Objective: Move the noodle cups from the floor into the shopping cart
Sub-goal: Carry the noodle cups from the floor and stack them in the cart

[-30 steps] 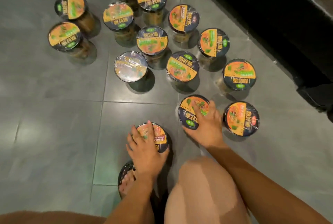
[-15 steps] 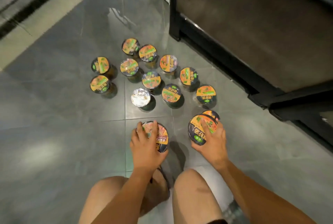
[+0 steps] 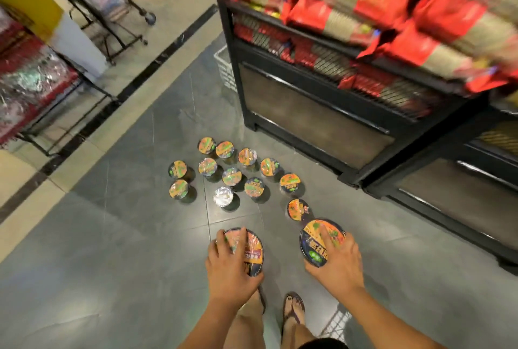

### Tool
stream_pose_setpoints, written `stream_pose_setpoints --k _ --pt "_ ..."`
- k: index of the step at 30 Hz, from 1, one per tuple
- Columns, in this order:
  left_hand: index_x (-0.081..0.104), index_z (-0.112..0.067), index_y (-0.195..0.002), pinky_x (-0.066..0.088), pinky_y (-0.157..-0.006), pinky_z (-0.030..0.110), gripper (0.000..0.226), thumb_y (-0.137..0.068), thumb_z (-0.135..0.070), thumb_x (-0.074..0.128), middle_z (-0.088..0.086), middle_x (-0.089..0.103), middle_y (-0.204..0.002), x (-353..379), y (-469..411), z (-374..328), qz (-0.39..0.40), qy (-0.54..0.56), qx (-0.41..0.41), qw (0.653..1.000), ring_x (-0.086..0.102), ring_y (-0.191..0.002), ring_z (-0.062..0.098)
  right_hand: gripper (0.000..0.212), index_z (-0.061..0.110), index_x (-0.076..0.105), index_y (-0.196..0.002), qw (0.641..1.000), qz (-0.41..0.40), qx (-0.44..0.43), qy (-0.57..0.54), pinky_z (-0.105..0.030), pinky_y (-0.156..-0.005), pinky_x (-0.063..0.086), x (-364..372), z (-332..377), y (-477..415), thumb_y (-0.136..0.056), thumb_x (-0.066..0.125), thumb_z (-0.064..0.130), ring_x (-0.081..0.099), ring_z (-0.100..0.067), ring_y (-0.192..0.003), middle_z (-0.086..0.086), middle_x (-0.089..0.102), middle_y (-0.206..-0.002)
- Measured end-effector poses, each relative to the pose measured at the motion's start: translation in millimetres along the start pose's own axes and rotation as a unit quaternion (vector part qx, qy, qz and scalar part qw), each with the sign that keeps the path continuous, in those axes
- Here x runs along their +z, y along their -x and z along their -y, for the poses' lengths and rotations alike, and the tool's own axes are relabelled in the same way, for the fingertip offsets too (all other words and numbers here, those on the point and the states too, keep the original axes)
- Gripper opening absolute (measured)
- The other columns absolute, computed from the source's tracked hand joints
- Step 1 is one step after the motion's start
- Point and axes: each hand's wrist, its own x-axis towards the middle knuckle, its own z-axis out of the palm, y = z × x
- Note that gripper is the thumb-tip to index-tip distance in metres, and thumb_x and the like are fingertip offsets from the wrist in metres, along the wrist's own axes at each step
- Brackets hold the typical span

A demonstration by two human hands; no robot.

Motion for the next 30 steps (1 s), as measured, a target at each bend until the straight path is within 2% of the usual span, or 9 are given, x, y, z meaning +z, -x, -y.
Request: stream_pose_setpoints --k 4,7,10,11,14,17,19,26,30 --pt "0.035 -0.035 -0.144 0.047 -0.090 0.051 0.101 -0.052 -0.069 0.058 0.020 0.035 -0.142 -23.5 25.4 -19.2 0.024 -0.034 0.035 0.999 0.039 -0.121 0.041 0.099 0.041 0.018 -0.150 0.999 -0.008 0.043 -0.009 -0.038 -0.104 0.036 -27.4 -18.6 40.4 -0.066 0.057 0.076 0.035 -0.030 -0.119 -0.015 0.025 -0.133" --pt "0.018 -0.039 -0.149 0.036 -0.103 0.050 0.100 -0.061 -0.070 0.054 0.017 0.021 -0.152 -29.2 30.5 -31.4 0.056 -0.072 0.104 0.990 0.024 -0.133 0.039 0.100 0.042 0.015 -0.151 0.997 -0.025 0.074 -0.025 -0.038 -0.105 0.035 -34.6 -30.6 58.9 -0.067 0.057 0.075 0.034 -0.030 -0.122 -0.015 0.022 -0.136" --pt "0.021 -0.039 -0.146 0.044 -0.094 0.051 0.102 -0.054 -0.070 0.054 0.020 0.035 -0.146 -29.6 18.6 -43.2 0.043 -0.089 0.157 0.983 0.031 -0.126 0.039 0.099 0.041 0.013 -0.151 0.991 -0.040 0.122 -0.042 -0.038 -0.107 0.032 -37.5 -38.9 71.5 -0.069 0.057 0.073 0.033 -0.031 -0.123 -0.016 0.022 -0.138" --pt "0.021 -0.038 -0.146 0.044 -0.093 0.051 0.102 -0.054 -0.069 0.054 0.021 0.036 -0.145 -30.8 12.6 -48.1 0.036 -0.094 0.178 0.979 0.030 -0.125 0.039 0.099 0.040 0.013 -0.151 0.988 -0.048 0.140 -0.051 -0.038 -0.107 0.032 -37.6 -40.2 75.8 -0.069 0.058 0.073 0.033 -0.032 -0.124 -0.016 0.022 -0.138" --pt "0.006 -0.040 -0.152 0.029 -0.108 0.051 0.102 -0.066 -0.068 0.054 0.020 0.009 -0.155 -35.9 -6.8 -63.4 0.080 -0.123 0.231 0.962 0.013 -0.137 0.040 0.099 0.040 0.021 -0.150 0.971 -0.082 0.207 -0.091 -0.040 -0.105 0.034 -33.8 -39.6 92.5 -0.066 0.059 0.074 0.036 -0.033 -0.122 -0.015 0.028 -0.135" --pt "0.007 -0.040 -0.153 0.029 -0.108 0.051 0.103 -0.065 -0.069 0.054 0.019 0.009 -0.156 -42.2 -19.1 -80.2 0.064 -0.136 0.286 0.946 0.015 -0.138 0.042 0.098 0.039 0.032 -0.147 0.944 -0.113 0.283 -0.129 -0.040 -0.101 0.038 -23.0 -36.2 114.5 -0.060 0.059 0.076 0.040 -0.033 -0.117 -0.013 0.037 -0.128" --pt "0.003 -0.039 -0.153 0.028 -0.107 0.048 0.101 -0.069 -0.069 0.052 0.018 0.006 -0.156 -44.5 -22.3 -91.8 0.076 -0.157 0.329 0.928 0.014 -0.138 0.041 0.097 0.039 0.033 -0.147 0.924 -0.132 0.323 -0.158 -0.039 -0.102 0.037 -16.2 -32.7 132.0 -0.061 0.060 0.074 0.038 -0.032 -0.118 -0.013 0.037 -0.126" --pt "-0.002 -0.040 -0.151 0.028 -0.110 0.050 0.101 -0.071 -0.067 0.053 0.015 0.004 -0.156 -22.5 -14.7 -138.7 0.128 -0.214 0.479 0.841 0.009 -0.140 0.042 0.100 0.042 0.011 -0.151 0.881 -0.086 0.433 -0.169 -0.038 -0.108 0.029 1.3 -29.6 194.1 -0.067 0.054 0.075 0.027 -0.033 -0.135 -0.018 0.018 -0.149" --pt "-0.004 -0.039 -0.152 0.025 -0.111 0.051 0.101 -0.074 -0.065 0.055 0.017 0.004 -0.156 -1.3 20.3 -169.8 0.148 -0.257 0.538 0.789 0.012 -0.139 0.041 0.103 0.040 0.030 -0.148 0.843 -0.136 0.486 -0.186 -0.044 -0.102 0.037 18.9 -39.4 244.1 -0.053 0.049 0.076 0.039 -0.041 -0.128 -0.025 0.033 -0.143"
